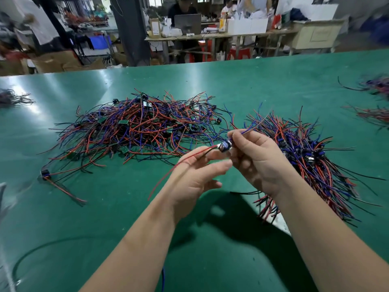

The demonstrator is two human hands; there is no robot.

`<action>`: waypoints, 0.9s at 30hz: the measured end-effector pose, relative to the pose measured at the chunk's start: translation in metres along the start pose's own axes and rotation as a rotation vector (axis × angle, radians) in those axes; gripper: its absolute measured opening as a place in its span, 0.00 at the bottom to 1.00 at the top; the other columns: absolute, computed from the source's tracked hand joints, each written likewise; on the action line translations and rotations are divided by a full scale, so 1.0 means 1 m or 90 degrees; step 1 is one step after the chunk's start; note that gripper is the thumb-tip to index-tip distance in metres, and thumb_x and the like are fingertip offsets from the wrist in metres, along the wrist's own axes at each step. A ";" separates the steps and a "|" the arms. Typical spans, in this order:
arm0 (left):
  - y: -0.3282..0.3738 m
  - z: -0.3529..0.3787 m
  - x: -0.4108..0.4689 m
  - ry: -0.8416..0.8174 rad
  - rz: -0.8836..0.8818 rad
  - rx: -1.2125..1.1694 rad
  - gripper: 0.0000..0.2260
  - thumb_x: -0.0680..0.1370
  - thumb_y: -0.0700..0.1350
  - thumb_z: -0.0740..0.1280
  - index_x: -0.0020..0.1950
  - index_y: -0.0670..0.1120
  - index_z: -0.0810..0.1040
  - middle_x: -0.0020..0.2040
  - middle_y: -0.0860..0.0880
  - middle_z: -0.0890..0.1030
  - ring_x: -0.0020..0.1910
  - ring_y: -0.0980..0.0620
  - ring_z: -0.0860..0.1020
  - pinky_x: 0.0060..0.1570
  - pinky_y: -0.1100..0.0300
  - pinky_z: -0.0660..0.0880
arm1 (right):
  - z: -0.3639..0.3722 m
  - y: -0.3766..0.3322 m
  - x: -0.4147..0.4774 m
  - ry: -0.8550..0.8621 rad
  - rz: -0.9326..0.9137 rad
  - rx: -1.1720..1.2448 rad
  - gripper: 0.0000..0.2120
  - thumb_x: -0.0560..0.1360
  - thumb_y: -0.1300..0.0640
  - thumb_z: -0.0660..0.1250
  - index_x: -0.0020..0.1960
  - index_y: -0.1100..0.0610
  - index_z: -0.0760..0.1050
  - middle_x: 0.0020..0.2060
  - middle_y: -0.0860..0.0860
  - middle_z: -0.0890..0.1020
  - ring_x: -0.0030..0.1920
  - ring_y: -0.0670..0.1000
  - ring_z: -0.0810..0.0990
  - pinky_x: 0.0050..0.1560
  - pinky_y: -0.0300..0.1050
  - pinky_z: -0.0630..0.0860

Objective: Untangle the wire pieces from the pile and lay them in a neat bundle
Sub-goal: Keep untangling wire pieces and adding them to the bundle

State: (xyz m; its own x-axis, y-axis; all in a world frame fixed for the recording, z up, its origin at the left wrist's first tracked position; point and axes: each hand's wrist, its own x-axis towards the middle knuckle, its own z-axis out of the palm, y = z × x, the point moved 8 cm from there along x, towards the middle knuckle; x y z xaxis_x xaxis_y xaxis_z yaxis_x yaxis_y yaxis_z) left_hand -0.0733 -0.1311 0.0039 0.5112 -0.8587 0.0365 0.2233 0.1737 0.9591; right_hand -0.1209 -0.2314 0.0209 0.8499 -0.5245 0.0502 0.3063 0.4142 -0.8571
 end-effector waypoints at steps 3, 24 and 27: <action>-0.001 0.007 -0.003 -0.100 -0.014 0.083 0.14 0.68 0.35 0.66 0.44 0.52 0.86 0.41 0.56 0.83 0.37 0.61 0.77 0.39 0.66 0.77 | -0.002 -0.008 0.000 -0.023 0.007 0.085 0.09 0.70 0.57 0.64 0.35 0.57 0.80 0.28 0.50 0.76 0.23 0.44 0.71 0.22 0.34 0.69; -0.044 0.009 -0.016 -0.175 -0.259 0.342 0.09 0.68 0.46 0.78 0.33 0.48 0.79 0.29 0.51 0.81 0.26 0.57 0.78 0.25 0.70 0.69 | -0.073 -0.042 -0.003 0.312 -0.108 -0.044 0.08 0.76 0.60 0.68 0.38 0.61 0.76 0.27 0.51 0.78 0.23 0.43 0.73 0.23 0.31 0.68; -0.045 0.003 -0.009 -0.080 -0.239 0.290 0.09 0.67 0.44 0.78 0.35 0.46 0.78 0.30 0.49 0.81 0.26 0.55 0.78 0.25 0.69 0.70 | -0.090 -0.053 -0.006 0.383 -0.173 0.026 0.09 0.79 0.60 0.63 0.40 0.60 0.73 0.32 0.53 0.76 0.26 0.45 0.74 0.26 0.34 0.71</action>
State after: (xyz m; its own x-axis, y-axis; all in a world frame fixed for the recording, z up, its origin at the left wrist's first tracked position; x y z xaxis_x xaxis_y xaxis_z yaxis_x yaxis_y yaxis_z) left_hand -0.0908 -0.1324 -0.0386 0.3578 -0.8767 -0.3216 -0.0229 -0.3525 0.9355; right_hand -0.1805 -0.3170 0.0198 0.3557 -0.9336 -0.0440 0.5020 0.2306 -0.8335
